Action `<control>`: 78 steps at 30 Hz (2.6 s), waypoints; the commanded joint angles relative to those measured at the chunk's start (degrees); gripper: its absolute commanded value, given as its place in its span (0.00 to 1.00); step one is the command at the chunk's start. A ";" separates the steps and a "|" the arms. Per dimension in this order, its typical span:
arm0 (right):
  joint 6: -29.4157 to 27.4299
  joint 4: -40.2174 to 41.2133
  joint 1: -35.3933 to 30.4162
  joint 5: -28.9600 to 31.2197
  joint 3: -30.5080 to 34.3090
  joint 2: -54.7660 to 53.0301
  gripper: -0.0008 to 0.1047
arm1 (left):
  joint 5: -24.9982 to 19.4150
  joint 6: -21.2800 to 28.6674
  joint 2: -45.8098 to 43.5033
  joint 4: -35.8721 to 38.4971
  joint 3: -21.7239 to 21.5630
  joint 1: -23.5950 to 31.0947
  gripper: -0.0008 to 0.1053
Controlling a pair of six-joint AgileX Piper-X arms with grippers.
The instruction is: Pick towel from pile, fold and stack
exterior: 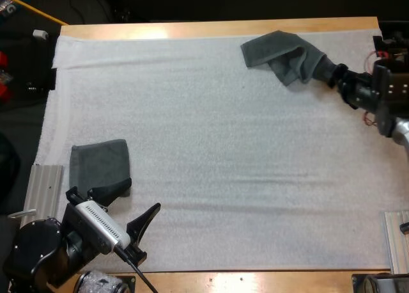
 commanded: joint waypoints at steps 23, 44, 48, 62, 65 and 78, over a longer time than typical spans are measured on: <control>15.59 -8.49 4.24 7.29 -20.48 29.26 0.62 | 0.57 -0.30 0.16 -0.21 -0.35 -0.29 0.59; -13.05 3.86 9.28 8.84 -21.30 18.15 0.01 | 0.06 -0.30 0.16 -0.21 -0.35 -0.29 0.59; -28.58 12.95 12.58 13.40 -21.30 7.11 0.01 | 0.06 -0.30 0.16 -0.21 -0.35 -0.29 0.59; -30.16 32.96 19.48 15.00 -21.30 -18.34 0.01 | 0.16 -0.30 0.16 0.42 -0.35 -0.29 0.59; -30.16 39.04 21.86 15.00 -21.30 -22.09 0.01 | 0.18 -0.30 0.16 1.80 -0.35 -0.29 0.59; -25.73 60.76 39.45 15.81 -20.32 -28.52 0.01 | 0.89 -0.30 0.16 6.59 -0.35 -0.29 0.59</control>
